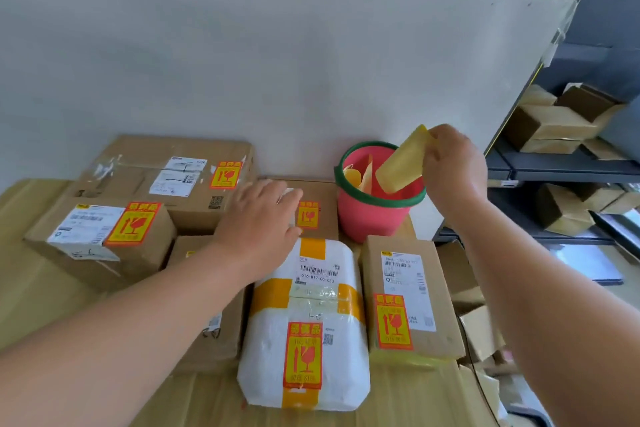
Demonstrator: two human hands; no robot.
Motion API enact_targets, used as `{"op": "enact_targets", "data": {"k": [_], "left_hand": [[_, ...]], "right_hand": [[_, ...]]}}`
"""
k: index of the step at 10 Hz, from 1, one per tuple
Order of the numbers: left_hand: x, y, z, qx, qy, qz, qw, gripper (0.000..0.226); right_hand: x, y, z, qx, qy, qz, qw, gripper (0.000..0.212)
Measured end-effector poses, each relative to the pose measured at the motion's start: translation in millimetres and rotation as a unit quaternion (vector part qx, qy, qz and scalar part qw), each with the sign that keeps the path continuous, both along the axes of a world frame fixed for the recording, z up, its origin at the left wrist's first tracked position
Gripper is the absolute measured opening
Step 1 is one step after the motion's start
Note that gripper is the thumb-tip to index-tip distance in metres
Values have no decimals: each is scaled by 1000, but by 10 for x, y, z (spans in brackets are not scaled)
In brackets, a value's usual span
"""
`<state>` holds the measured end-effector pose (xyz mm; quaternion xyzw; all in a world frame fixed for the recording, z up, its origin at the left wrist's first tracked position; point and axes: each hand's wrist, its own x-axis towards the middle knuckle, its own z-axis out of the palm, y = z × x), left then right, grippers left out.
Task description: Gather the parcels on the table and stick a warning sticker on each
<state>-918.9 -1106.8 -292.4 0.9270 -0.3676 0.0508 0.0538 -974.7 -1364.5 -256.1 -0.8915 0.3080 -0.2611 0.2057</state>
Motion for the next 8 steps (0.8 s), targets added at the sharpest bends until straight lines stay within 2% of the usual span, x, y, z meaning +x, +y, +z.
{"op": "enact_targets", "data": {"k": [2, 3, 4, 5, 6, 8], "left_hand": [[49, 108, -174, 54, -18, -15, 998, 60], [78, 146, -203, 62, -10, -5, 998, 61], [103, 173, -213, 69, -3, 10, 998, 63], [85, 218, -206, 67, 11, 23, 997, 65], [74, 284, -173, 55, 15, 36, 998, 67], [-18, 453, -52, 61, -7, 46, 997, 67]], "right_hand": [[425, -50, -536, -51, 153, 29, 986, 47], [510, -31, -692, -71, 260, 24, 963, 41], [542, 2, -799, -30, 336, 17, 941, 39], [496, 35, -839, 4, 344, 26, 939, 63], [426, 86, -787, -3, 325, 24, 945, 79], [203, 272, -610, -46, 254, 47, 965, 74]]}}
